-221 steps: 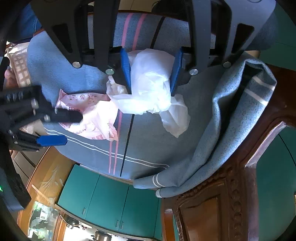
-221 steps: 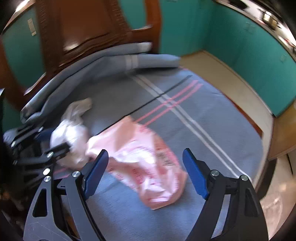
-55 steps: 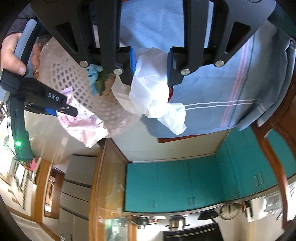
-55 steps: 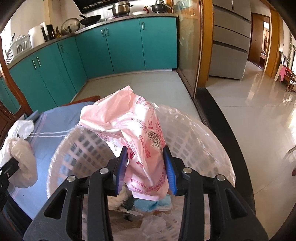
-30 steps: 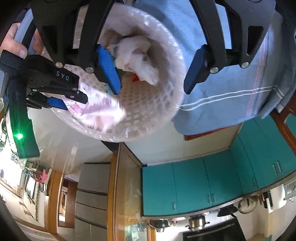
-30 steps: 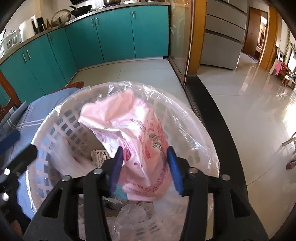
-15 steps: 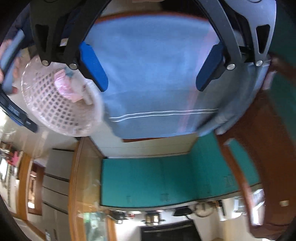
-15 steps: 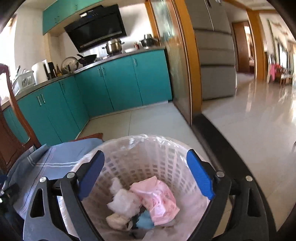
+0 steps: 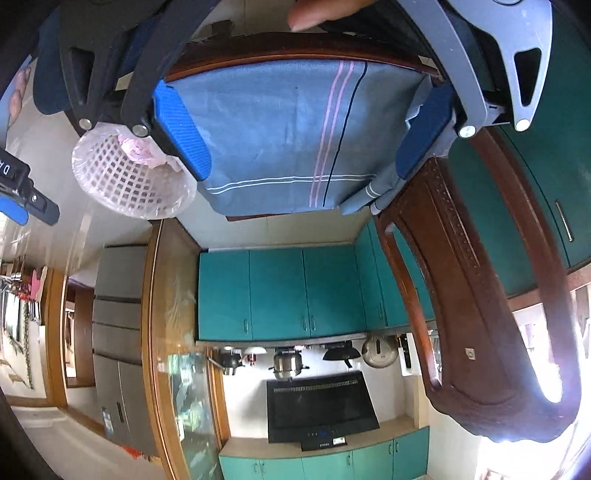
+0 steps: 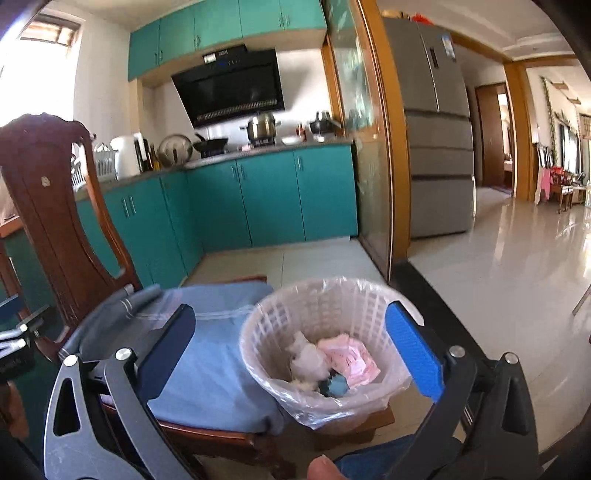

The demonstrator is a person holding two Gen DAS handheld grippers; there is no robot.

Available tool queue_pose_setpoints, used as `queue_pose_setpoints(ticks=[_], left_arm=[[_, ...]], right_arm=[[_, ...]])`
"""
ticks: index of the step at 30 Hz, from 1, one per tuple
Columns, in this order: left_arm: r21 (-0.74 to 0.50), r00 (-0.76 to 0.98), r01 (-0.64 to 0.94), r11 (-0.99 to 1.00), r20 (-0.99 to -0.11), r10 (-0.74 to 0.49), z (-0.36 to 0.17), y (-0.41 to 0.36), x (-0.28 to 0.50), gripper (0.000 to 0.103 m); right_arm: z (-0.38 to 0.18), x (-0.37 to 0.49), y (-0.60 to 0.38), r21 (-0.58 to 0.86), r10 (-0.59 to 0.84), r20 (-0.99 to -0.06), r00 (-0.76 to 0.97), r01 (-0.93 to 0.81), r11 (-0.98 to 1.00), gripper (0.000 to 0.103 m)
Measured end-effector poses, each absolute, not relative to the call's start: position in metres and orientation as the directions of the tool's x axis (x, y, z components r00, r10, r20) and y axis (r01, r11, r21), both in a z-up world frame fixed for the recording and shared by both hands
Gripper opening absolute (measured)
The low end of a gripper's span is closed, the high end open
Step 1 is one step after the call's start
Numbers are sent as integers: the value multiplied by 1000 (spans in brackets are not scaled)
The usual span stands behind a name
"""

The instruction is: Collect trash

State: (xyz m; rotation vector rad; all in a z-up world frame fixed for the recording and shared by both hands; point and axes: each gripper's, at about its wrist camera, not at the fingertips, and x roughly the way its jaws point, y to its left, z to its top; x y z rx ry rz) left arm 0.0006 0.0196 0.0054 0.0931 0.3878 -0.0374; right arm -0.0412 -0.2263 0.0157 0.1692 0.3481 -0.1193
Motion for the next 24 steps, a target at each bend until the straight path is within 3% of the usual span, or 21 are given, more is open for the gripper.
queue_pose_setpoints(ticks=[9,24], left_arm=[[59,942,66,996,-332,-43,18,32,-26,100],[41,945,81,996,-322,-64,19,35,-37,100]], right_arm=[[30,-64,-181,6,-130,-300,945,138,990,100],[44,-89,-164,-23,-161,-261,952,160,987,100]])
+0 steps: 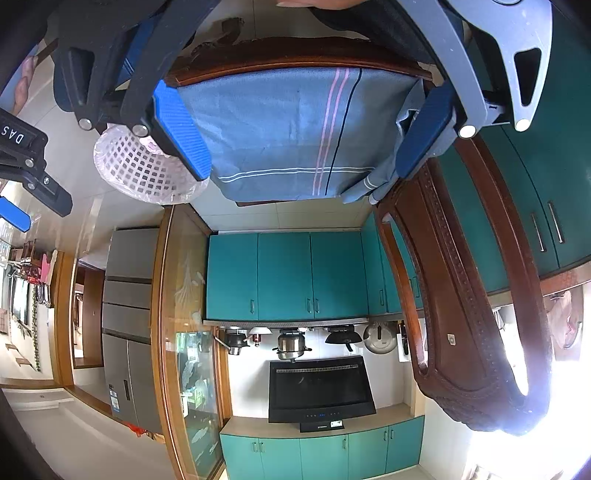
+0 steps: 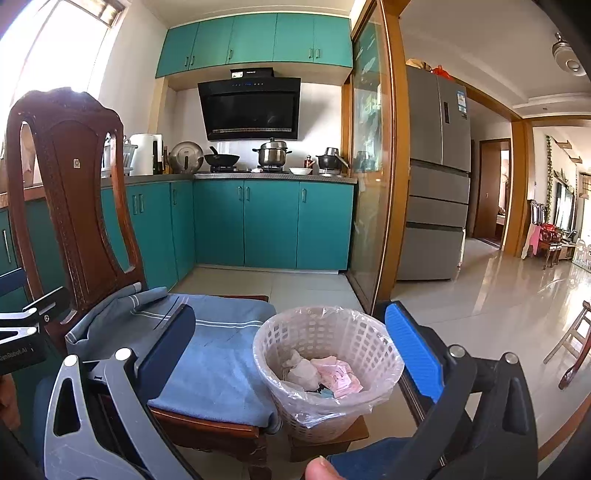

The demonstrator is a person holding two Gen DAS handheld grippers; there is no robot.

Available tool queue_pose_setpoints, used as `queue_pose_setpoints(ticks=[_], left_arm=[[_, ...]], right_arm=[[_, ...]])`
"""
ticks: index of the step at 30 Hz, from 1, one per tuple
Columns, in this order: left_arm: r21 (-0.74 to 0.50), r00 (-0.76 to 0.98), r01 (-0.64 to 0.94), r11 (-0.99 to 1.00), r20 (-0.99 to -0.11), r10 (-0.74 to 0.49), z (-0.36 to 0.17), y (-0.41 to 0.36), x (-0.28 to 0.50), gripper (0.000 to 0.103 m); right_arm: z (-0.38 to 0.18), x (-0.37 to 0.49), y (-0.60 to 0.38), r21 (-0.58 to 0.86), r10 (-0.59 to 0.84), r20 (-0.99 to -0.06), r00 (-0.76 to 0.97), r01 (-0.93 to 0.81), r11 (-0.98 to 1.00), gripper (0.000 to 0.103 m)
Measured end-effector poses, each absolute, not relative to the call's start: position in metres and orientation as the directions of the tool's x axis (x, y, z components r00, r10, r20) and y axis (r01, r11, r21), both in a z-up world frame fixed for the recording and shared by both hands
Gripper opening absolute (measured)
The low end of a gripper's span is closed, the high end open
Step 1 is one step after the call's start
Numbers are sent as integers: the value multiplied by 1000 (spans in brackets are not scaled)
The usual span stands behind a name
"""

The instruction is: Collect trash

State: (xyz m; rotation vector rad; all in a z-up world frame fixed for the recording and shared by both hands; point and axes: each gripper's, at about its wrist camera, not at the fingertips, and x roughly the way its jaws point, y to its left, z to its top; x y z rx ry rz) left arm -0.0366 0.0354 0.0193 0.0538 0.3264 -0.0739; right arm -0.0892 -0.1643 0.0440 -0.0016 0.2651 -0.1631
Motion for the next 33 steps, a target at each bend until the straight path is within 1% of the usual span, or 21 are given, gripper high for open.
queue_pose_setpoints(ticks=[33], left_arm=[[47,940,108,993,-330,-87,20,34,-46,100]], right_arm=[[44,-106,-169,-21,-188,-247,951,188,982,100]])
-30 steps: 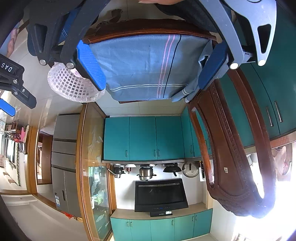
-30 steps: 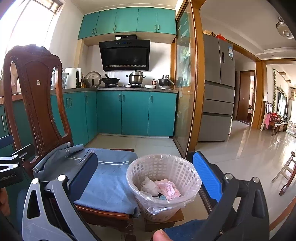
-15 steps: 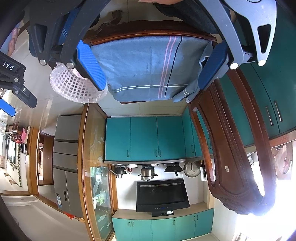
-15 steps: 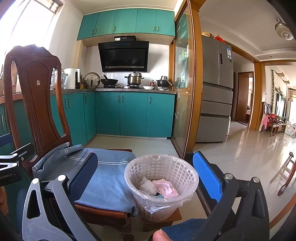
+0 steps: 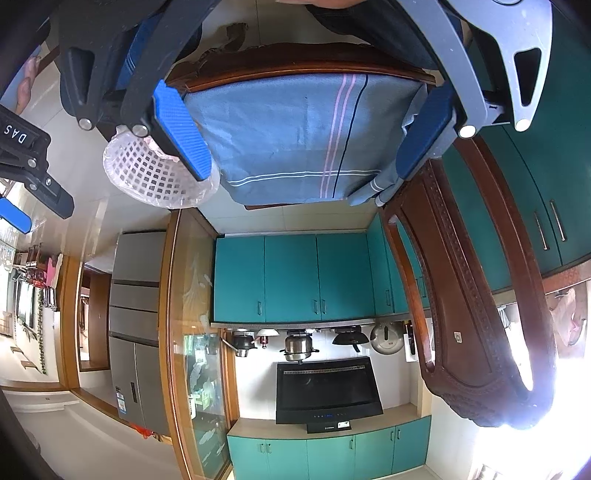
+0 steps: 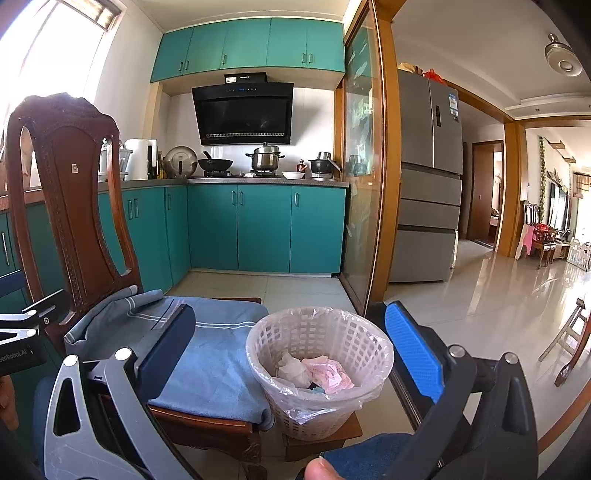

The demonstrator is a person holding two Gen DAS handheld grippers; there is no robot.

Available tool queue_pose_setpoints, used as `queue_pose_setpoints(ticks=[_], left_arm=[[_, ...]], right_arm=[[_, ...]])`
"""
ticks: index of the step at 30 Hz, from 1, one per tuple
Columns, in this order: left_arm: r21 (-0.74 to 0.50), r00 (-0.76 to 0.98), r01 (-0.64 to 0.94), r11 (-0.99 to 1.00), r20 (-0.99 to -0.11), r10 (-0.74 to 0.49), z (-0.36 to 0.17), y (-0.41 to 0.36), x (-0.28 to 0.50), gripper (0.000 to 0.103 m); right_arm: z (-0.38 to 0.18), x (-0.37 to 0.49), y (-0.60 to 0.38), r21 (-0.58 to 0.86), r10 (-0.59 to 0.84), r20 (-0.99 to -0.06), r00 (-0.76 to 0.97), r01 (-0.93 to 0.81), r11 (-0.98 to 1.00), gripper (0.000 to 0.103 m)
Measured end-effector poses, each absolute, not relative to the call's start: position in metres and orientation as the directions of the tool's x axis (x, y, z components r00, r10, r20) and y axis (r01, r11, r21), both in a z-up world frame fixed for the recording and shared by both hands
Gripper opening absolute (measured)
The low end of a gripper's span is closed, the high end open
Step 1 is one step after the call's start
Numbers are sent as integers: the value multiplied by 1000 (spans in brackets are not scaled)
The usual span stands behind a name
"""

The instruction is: Collect trash

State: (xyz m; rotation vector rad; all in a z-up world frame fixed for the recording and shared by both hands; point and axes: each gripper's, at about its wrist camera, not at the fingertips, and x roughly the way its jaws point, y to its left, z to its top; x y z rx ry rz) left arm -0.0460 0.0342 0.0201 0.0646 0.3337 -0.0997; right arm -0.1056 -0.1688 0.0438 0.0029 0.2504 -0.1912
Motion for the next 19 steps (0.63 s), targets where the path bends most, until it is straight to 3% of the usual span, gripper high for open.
queue_pose_setpoints(ticks=[12,16,19], left_arm=[[38,930,104,994,-357,-84,15,34,-37,100],[2,884,55,998,-466,-48,-2,46,-7,100],[45,841,-7,999,-541,30,-31,52,26,100]], right_arm=[[36,-98,-171,-12,-175,-274,946,179,984,100],[33,-93,-168,-1,-148,-295,944,155,988,100],[39,-91,-157,31,-57,-289,955,69,997,100]])
